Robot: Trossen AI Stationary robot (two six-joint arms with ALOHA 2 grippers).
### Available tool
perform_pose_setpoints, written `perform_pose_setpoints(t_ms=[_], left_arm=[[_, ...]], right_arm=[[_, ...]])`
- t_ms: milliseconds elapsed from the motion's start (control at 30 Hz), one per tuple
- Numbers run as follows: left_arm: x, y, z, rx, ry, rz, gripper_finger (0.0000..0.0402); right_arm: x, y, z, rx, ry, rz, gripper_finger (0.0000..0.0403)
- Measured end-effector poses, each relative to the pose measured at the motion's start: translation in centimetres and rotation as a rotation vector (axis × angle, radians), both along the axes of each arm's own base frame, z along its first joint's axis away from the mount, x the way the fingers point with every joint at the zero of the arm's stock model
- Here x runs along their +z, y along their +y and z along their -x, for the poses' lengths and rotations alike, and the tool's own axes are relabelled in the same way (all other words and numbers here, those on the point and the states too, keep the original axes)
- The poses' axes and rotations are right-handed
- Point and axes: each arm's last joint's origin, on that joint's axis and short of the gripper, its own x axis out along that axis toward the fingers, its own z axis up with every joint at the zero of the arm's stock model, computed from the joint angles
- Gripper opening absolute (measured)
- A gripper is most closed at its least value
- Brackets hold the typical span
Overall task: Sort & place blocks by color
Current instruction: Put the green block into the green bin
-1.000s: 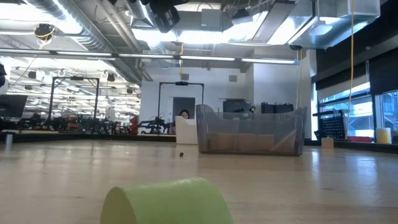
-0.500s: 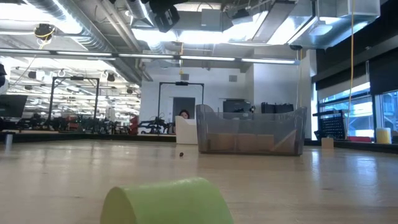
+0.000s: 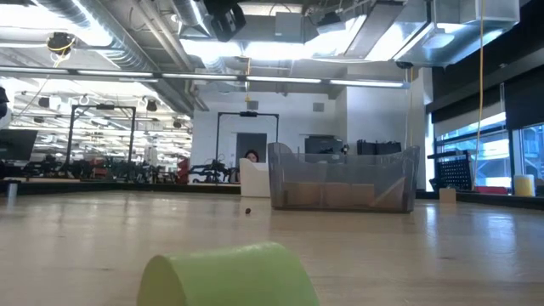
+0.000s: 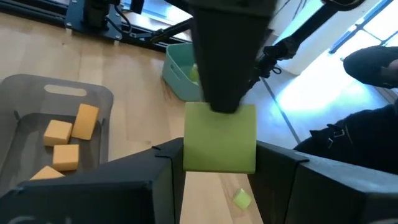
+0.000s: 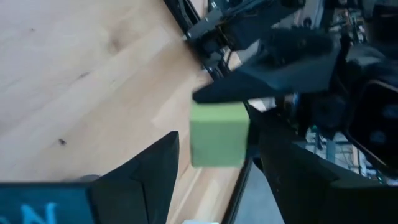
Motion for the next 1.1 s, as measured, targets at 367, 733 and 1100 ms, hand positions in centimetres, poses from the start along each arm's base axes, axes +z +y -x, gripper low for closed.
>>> perform_pose_setpoints(t_ms=[367, 733, 1100], left_arm=[[0.4, 0.1, -0.1, 0.015, -0.034, 0.004, 0.0111], [0.3, 0.1, -0.2, 0.036, -0.028, 0.005, 0.0111], [0.2, 0.2, -0.2, 0.064, -0.02, -0.006, 0.0119]], right_arm=[[-0.1, -0.3, -0.4, 0.018, -0.015, 0.012, 0.0214], [-0.8, -0.5, -1.2, 0.031, -0.005, 0.026, 0.015], [-0.8, -0.7, -1.1, 0.015, 0.003, 0.032, 0.0132]])
